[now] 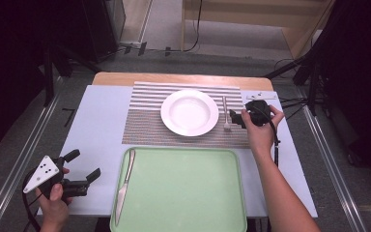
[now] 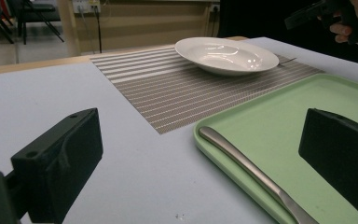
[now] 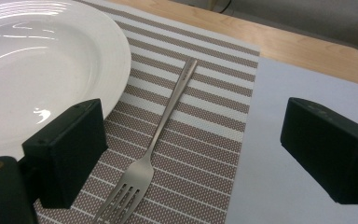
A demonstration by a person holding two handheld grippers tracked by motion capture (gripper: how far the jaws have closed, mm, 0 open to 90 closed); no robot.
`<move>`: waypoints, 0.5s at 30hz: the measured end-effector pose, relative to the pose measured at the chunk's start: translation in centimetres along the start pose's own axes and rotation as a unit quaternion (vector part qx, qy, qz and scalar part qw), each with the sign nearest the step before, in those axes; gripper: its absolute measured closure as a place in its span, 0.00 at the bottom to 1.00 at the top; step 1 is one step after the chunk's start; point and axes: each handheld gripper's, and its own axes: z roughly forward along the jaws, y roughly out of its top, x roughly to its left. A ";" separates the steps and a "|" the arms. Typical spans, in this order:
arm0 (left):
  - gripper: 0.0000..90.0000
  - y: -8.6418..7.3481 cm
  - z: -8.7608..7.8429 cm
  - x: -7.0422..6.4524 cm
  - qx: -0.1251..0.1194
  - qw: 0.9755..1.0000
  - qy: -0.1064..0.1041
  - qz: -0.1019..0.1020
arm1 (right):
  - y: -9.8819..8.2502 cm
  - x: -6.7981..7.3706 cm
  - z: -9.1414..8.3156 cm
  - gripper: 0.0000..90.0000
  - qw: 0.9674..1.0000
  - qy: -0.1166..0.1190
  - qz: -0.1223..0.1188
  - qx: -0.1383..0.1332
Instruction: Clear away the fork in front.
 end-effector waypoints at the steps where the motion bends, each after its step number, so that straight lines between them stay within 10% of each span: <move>1: 0.00 0.0 0.0 0.0 0.000 1.000 0.001 0.000 | 0.1 0.0 0.2 0.07 1.000 0.002 -0.001 0.002; 15: 0.00 0.0 0.0 0.2 -0.004 1.000 0.005 -0.002 | 0.4 0.1 2.6 0.19 0.999 0.005 -0.001 0.050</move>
